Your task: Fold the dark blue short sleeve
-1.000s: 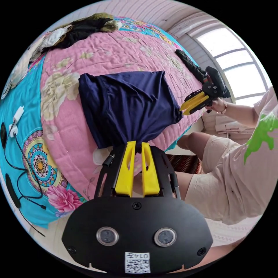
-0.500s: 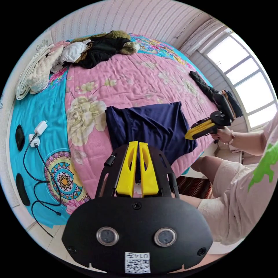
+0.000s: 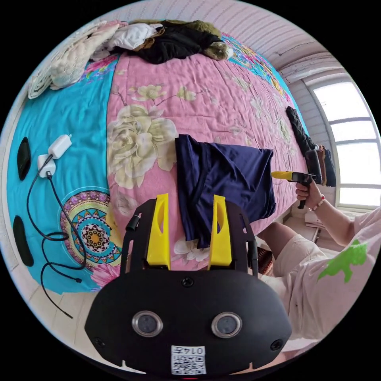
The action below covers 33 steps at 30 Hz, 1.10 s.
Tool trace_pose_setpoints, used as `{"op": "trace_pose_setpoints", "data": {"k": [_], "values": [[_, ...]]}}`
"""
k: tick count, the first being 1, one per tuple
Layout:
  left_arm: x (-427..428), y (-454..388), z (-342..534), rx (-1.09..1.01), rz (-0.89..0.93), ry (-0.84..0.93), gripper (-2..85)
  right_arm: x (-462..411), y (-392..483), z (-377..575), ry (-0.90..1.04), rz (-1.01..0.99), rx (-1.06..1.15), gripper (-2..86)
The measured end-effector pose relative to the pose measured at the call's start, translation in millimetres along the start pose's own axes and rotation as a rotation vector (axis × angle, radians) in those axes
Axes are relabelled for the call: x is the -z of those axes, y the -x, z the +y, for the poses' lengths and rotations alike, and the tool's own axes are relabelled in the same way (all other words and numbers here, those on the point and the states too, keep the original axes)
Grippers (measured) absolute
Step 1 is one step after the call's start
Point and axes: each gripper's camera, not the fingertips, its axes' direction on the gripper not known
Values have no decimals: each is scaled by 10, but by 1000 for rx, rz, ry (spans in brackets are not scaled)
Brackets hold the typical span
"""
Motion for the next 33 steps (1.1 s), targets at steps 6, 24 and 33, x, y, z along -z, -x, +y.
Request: {"op": "trace_pose_setpoints", "data": {"k": [6, 24, 33], "values": [[-130, 180, -379, -10, 36, 85, 142, 160, -180, -70, -8, -43, -24, 127], [-261, 316, -1262, -17, 118, 115, 120, 900, 18, -13, 90, -36, 46, 131], [-453, 562, -1638, 45, 305, 107, 84, 1287, 129, 186, 114, -44, 29, 69]]}}
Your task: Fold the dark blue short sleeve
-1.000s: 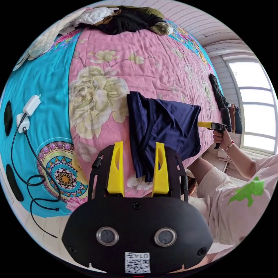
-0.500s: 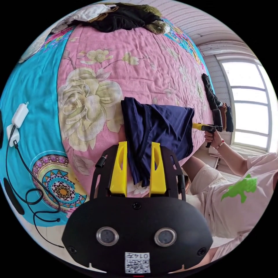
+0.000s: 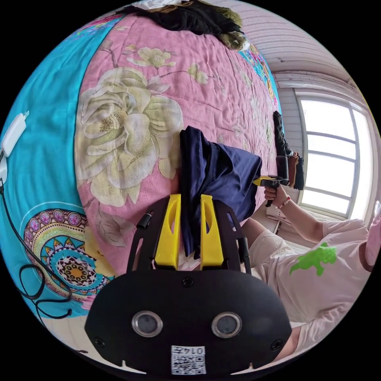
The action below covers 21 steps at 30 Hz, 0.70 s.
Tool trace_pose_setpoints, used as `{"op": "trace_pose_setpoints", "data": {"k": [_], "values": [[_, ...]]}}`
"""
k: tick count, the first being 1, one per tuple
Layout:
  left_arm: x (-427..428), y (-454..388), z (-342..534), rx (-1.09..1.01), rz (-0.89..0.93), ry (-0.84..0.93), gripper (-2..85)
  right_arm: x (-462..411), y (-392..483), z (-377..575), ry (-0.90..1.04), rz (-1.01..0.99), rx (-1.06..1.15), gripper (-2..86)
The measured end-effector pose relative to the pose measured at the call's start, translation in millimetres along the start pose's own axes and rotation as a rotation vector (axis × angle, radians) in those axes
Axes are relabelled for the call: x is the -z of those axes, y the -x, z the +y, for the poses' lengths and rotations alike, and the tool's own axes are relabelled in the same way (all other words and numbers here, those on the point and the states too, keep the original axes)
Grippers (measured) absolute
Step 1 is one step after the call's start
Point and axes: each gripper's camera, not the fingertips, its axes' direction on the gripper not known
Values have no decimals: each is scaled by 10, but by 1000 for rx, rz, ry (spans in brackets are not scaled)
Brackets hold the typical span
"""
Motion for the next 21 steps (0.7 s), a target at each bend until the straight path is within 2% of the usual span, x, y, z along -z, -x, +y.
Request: {"op": "trace_pose_setpoints", "data": {"k": [7, 10, 13, 21], "values": [[-336, -308, -389, -84, -134, 41, 110, 202, 221, 231, -2, -49, 13, 70], [-462, -367, -544, -97, -155, 53, 82, 311, 360, 330, 18, -61, 14, 68], [-617, -352, -683, -60, -68, 50, 22, 493, 443, 491, 21, -92, -3, 41], [-970, -808, -1005, -123, -209, 21, -6, 1112, 899, 1032, -3, -131, -5, 20]]}}
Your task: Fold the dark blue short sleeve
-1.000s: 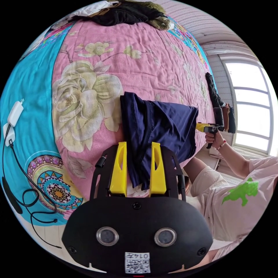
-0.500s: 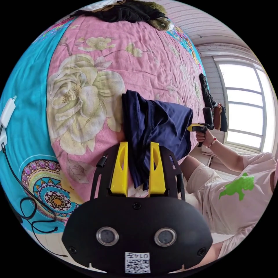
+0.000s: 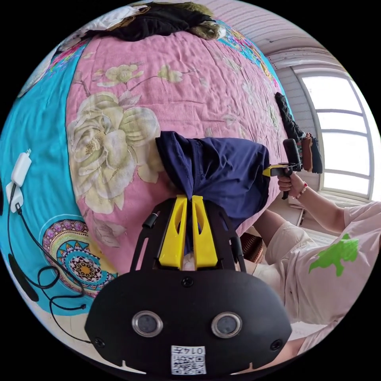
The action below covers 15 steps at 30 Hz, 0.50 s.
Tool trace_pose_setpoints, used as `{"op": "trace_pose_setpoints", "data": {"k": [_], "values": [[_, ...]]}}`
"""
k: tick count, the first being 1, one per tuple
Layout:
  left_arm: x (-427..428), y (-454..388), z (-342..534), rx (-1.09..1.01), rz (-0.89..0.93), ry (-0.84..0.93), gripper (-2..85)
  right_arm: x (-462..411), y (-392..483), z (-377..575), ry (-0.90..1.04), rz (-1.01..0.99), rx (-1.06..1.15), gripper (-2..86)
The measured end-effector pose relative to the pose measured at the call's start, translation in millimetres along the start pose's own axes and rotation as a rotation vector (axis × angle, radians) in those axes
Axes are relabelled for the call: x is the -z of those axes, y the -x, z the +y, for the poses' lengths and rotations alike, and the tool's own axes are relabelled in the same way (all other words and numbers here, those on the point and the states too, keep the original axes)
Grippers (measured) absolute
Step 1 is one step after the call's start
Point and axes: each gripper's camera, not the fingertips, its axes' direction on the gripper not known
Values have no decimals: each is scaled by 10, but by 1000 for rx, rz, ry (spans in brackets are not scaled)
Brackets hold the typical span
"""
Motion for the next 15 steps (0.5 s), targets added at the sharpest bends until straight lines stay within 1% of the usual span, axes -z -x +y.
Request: {"op": "trace_pose_setpoints", "data": {"k": [6, 10, 15], "values": [[-182, -410, -444, -14, -7, 38, -8, 471, 494, 412, -5, -54, -13, 15], [-329, -835, -808, -74, -44, 32, -8, 810, 834, 682, -22, -56, 13, 13], [-513, -1385, -1312, -146, -48, -10, -8, 1544, 1302, 1218, -123, -78, 29, 10]]}}
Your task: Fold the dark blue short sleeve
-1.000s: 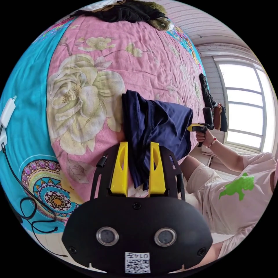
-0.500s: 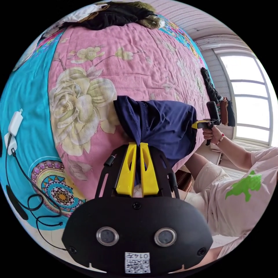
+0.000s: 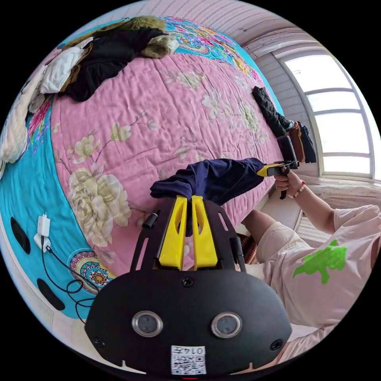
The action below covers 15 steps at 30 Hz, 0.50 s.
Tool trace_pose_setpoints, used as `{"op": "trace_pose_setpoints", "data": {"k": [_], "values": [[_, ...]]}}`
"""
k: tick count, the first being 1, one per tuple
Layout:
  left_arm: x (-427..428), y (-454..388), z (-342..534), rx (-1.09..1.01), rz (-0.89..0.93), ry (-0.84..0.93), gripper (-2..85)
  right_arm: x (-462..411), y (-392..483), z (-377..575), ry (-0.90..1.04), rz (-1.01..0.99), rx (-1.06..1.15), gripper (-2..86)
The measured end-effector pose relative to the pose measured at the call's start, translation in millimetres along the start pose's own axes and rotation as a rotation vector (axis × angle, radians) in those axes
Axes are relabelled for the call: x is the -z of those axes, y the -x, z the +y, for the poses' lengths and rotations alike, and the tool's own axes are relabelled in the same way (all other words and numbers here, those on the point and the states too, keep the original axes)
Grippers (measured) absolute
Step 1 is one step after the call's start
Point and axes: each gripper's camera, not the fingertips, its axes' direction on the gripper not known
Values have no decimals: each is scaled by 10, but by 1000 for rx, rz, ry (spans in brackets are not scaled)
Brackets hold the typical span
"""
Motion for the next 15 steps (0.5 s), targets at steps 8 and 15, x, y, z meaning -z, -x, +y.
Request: {"op": "trace_pose_setpoints", "data": {"k": [8, 15], "values": [[-599, -1257, -1554, -241, 29, -9, -8, 1594, 795, 906, -200, 57, 23, 11], [-1398, -2705, -3030, -528, -17, 31, -8, 3347, 1451, 1925, -462, 216, 35, 12]]}}
